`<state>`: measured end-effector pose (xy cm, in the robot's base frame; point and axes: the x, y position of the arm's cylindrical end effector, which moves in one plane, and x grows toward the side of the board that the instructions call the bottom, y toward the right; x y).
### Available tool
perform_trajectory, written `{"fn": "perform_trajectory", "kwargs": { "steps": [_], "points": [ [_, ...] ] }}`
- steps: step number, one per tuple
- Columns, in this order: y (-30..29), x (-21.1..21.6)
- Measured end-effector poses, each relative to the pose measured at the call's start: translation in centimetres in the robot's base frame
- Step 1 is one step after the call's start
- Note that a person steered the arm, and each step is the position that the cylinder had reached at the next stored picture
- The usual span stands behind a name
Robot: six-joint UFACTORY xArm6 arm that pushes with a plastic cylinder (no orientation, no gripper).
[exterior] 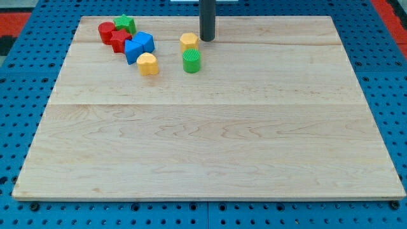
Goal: Move the yellow blocks near the left center of the board
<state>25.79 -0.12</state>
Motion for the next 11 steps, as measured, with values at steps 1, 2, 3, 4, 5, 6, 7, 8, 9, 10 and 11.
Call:
{"fn": "perform_trajectory", "kwargs": {
  "steps": [1, 2, 3, 4, 5, 6, 7, 8, 9, 10, 11],
  "points": [
    [-1.9, 3.7],
    [-4.3, 7.4],
    [-4.8, 6.6],
    [-4.2, 3.7],
    [-5.4, 3.7],
    [-6.4, 5.6],
    [-7.7, 7.0],
    [-8.0, 6.2],
    [-8.9, 6.9],
    [-10.9, 8.8],
    [-13.7, 10.2]
  ]
}}
